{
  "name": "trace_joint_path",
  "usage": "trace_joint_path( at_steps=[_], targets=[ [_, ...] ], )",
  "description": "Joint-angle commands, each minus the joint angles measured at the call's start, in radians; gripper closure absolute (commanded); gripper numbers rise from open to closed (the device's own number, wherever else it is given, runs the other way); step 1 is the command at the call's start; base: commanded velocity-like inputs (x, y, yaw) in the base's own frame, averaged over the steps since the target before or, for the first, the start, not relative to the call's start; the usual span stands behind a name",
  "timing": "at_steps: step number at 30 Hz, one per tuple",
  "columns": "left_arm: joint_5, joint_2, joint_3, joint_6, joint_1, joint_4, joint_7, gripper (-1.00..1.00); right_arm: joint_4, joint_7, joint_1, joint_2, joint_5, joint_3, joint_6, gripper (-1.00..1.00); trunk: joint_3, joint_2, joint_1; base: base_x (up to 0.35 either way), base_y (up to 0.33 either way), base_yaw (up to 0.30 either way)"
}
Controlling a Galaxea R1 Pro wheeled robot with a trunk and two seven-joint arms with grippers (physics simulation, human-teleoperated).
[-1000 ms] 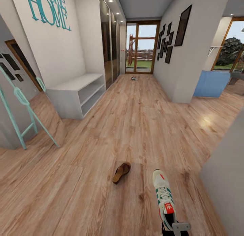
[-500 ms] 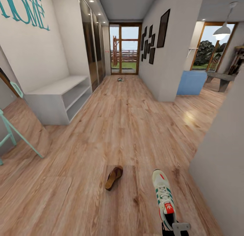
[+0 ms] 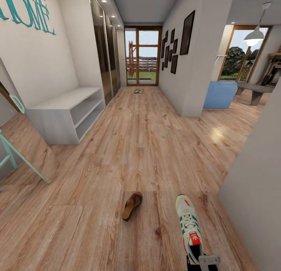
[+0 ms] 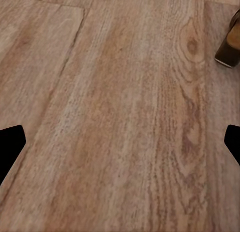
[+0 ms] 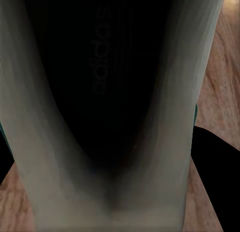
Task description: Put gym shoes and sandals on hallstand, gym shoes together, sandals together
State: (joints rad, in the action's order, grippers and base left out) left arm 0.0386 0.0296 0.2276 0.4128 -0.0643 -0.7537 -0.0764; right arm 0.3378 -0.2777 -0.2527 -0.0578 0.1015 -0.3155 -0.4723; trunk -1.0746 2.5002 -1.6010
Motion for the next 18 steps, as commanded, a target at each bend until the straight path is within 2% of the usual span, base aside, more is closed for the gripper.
trace_joint_path(
  at_steps=[1,2,9,18],
  targets=[
    [0.004,0.001,0.004,0.000,0.000,-0.001,-0.008,-1.00,0.000,-0.005,0.000,0.000,0.010,-0.009,-0.003,1.00,-0.001,0.000,0.000,0.000,0.000,0.000],
    [0.004,0.000,0.005,0.000,0.000,-0.001,-0.008,-1.00,0.000,-0.005,-0.001,0.019,0.011,-0.010,-0.003,1.00,-0.001,0.000,0.000,0.000,0.000,0.000],
    [0.004,0.000,0.006,0.000,0.000,-0.001,-0.008,-1.00,0.001,-0.004,0.000,0.028,0.010,-0.010,-0.003,1.00,-0.001,0.000,0.000,0.003,0.000,-0.043],
    [0.004,0.000,0.008,0.000,0.000,-0.001,-0.007,-1.00,0.000,-0.004,0.000,0.029,0.010,-0.010,-0.003,1.00,-0.001,0.000,0.000,0.176,0.149,-0.269]
  ],
)
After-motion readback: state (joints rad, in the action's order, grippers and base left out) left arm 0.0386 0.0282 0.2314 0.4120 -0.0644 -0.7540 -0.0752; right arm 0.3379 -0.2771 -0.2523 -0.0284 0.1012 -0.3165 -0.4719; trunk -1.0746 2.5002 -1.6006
